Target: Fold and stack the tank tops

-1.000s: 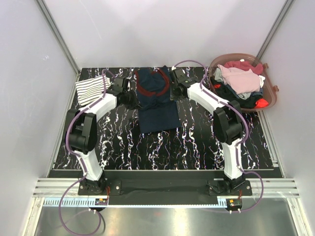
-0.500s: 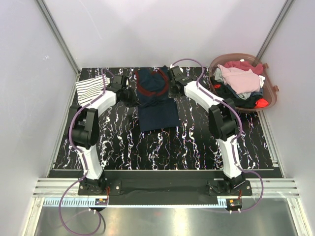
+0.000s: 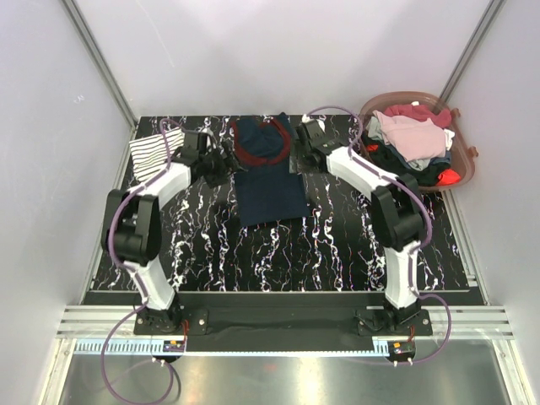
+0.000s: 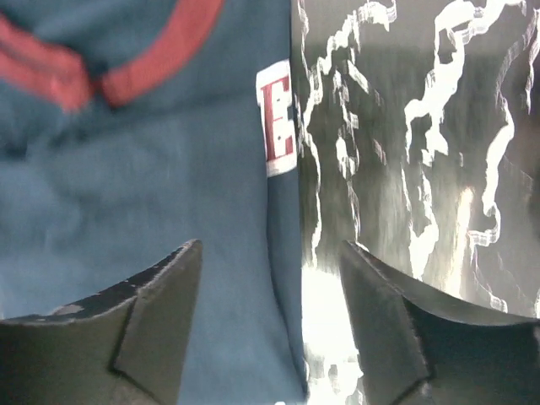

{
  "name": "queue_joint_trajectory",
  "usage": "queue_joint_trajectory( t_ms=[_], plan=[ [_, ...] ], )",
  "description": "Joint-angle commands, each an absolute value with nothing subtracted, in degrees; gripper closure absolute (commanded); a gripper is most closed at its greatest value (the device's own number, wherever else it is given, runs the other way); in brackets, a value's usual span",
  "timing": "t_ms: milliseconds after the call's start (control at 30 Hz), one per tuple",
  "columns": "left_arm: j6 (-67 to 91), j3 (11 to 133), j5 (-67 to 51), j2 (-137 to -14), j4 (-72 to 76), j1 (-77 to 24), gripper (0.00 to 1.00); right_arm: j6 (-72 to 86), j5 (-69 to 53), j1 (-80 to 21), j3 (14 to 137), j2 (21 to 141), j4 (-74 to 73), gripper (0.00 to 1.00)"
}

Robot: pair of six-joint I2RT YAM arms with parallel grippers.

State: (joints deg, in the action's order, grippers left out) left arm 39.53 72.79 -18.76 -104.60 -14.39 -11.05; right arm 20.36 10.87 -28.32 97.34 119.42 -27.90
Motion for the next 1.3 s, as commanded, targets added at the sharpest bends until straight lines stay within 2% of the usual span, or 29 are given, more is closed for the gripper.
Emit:
queue_joint_trajectory(
  t_ms=[0, 67, 100, 200, 400, 600, 800, 1033, 1167, 1267],
  plan=[
    [38.85, 67.95, -18.37, -98.35, -8.35, -11.07, 0.18, 21.53, 5.37, -27.77, 90.47, 109.70, -21.46, 0.33],
    [37.89, 68.64, -17.93, -99.66, -9.57, -11.07, 0.19, 21.27, 2.65, -27.51, 88.16, 108.37, -20.66, 0.37],
    [37.10, 69.34, -18.10, -100.45, -10.36, -11.07, 0.21, 21.27, 1.51, -27.07, 87.46, 108.46, -20.13, 0.44],
    [36.65, 71.28, -18.11, -102.91, -10.20, -11.07, 0.24, 20.92, -3.15, -25.49, 90.33, 111.70, -21.09, 0.51],
    [34.46, 74.35, -14.76, -106.78, -10.73, -11.08, 0.31, 21.18, -9.14, -23.38, 99.21, 120.58, -23.46, 0.54],
    [33.49, 78.39, -14.41, -111.00, -11.60, -11.07, 0.39, 21.18, -9.23, -22.94, 105.81, 127.26, -25.84, 0.56],
    [33.31, 80.50, -14.59, -113.73, -12.04, -11.07, 0.46, 21.01, -8.96, -22.85, 109.15, 130.51, -27.15, 0.62],
    [32.87, 82.35, -14.15, -115.58, -13.10, -11.07, 0.46, 20.83, -8.88, -22.68, 109.86, 132.27, -27.42, 0.62],
    [32.52, 82.88, -14.41, -116.19, -13.18, -11.07, 0.51, 20.57, -7.73, -22.68, 111.18, 133.68, -28.65, 0.62],
    [32.69, 83.41, -14.50, -116.72, -13.18, -11.07, 0.58, 20.65, -7.91, -22.68, 111.88, 134.64, -29.09, 0.63]
  ],
)
